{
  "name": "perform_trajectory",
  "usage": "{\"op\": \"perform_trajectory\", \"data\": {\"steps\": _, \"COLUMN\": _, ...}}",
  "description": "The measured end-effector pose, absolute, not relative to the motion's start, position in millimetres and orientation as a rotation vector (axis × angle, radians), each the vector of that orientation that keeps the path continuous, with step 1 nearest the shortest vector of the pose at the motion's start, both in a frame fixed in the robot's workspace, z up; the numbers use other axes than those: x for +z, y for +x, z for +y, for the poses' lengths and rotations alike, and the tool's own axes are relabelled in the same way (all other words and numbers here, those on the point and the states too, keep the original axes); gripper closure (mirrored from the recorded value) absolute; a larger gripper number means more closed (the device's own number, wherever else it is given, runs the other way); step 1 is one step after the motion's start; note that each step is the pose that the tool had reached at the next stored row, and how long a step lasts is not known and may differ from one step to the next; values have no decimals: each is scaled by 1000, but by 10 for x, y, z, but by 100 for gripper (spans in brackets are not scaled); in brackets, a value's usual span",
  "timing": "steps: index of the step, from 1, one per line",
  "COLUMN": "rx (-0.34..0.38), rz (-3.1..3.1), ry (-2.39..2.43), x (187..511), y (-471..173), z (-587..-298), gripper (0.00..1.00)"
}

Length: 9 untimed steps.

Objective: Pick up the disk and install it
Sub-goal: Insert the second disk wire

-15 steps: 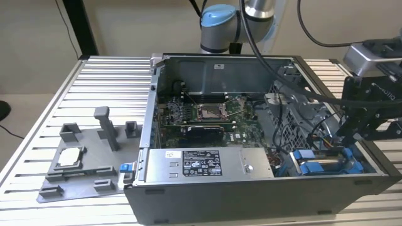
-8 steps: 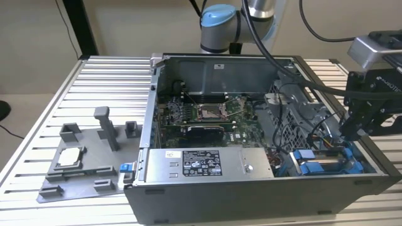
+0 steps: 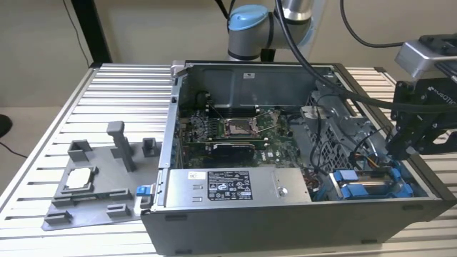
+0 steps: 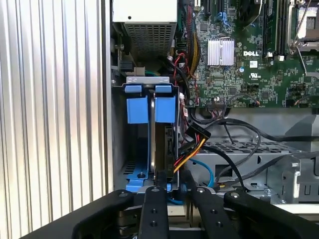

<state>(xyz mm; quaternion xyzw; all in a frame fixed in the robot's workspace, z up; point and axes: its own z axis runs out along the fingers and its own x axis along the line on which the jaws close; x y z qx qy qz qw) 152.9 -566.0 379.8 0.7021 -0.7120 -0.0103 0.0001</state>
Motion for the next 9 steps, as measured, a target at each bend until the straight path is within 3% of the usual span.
{"op": "perform_trajectory", "data": {"steps": 9, "rx": -32, "rz": -2237, "ry": 2205, "x": 3801, "y": 1537, "z": -5660, "gripper": 100}}
